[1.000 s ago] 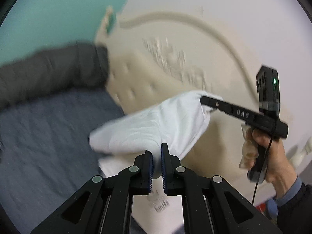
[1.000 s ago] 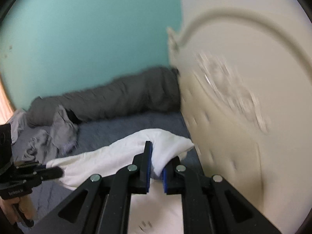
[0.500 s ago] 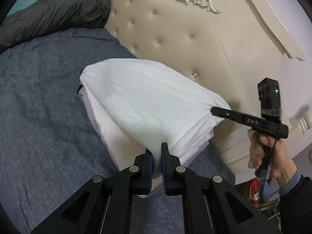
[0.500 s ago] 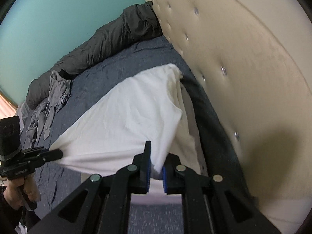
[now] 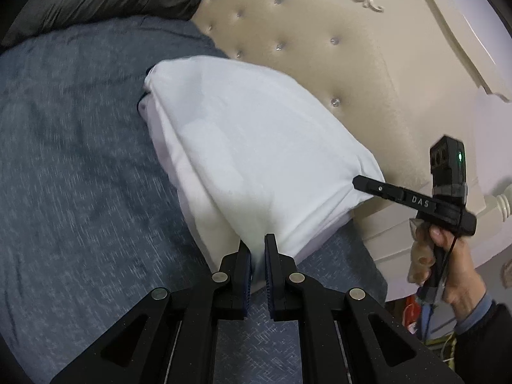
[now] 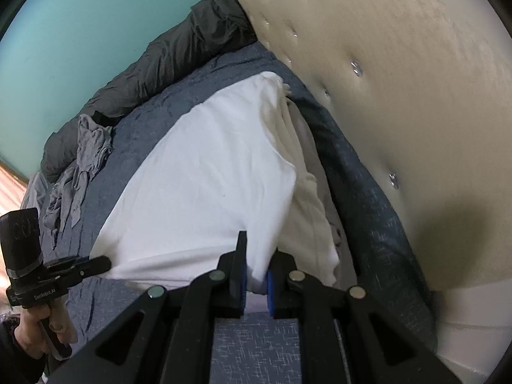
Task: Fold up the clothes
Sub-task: 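Lay the folded end onto the shirt and press it flat with both grippers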
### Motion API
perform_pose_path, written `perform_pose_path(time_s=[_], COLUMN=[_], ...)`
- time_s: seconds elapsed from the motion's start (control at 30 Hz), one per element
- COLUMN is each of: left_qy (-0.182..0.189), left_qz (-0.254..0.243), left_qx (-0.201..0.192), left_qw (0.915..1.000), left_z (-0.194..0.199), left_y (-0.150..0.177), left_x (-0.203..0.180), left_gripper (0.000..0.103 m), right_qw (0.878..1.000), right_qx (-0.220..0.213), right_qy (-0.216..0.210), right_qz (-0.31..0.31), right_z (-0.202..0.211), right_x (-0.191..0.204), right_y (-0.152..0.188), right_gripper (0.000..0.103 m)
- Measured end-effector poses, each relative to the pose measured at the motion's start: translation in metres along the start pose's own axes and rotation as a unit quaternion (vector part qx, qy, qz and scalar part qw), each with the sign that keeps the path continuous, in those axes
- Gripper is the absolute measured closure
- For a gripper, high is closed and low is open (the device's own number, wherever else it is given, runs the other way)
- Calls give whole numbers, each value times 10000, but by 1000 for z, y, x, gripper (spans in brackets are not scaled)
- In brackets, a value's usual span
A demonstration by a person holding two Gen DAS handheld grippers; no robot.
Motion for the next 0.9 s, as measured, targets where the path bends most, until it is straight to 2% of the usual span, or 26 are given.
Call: perform_pose_path(time_s=[0.03,0.07,0.1,0.13,0.27,0.37,0.47,0.53,0.57,0.6,0.73,0.83,0.9], left_qy=[5,4,-31,-70,-129,-183,-188,-188,-195,-207,-450,-464,-477], left_qz=[52,93,63,11,-192,-438,-699,-849,-872,-896,-1084,-1064,-1106], left_qx=[-9,-22,-56,-89,-414,-509,-539,-446,-386,-324,-56,53,51], left_qw=[10000,10000,10000,9999,9989,9976,9959,9952,9953,9952,9931,9932,9927], left_z=[1,2,3,7,29,31,30,21,17,11,-11,-21,-24], left_y=[1,3,2,0,-13,-25,-33,-32,-29,-27,-7,7,11], left_x=[1,3,4,4,0,-10,-23,-30,-30,-31,-22,-12,-10], left_gripper=[94,94,94,94,93,93,93,93,93,93,93,93,94], right_qw=[10000,9998,9995,9990,9957,9910,9886,9911,9925,9936,9954,9927,9918], right_qx=[-45,-106,-191,-285,-712,-1036,-1326,-1223,-1136,-1047,-761,-771,-755], right_qy=[55,149,243,288,432,668,511,390,375,398,535,653,631], right_qz=[-30,-59,-105,-172,-403,-527,-501,-345,-253,-173,-246,-660,-816], right_z=[0,1,4,8,27,40,46,36,29,22,-6,-12,-16], right_x=[-3,-6,-10,-14,-28,-31,-15,-2,4,8,1,-24,-36], right_y=[2,3,4,4,-1,-15,-31,-35,-36,-36,-23,-12,-5], right_gripper=[91,82,68,64,63,63,63,70,81,87,93,96,102])
Point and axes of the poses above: each gripper's, at about its wrist camera, not at the fingertips, and z roughly against the way its jaws point, x to its left, y to its underside, the point moved 7 cm from there along -z, roughly the way its jaws point, and after that the axes turned 6 degrees about -x, right-handed, at the moved point
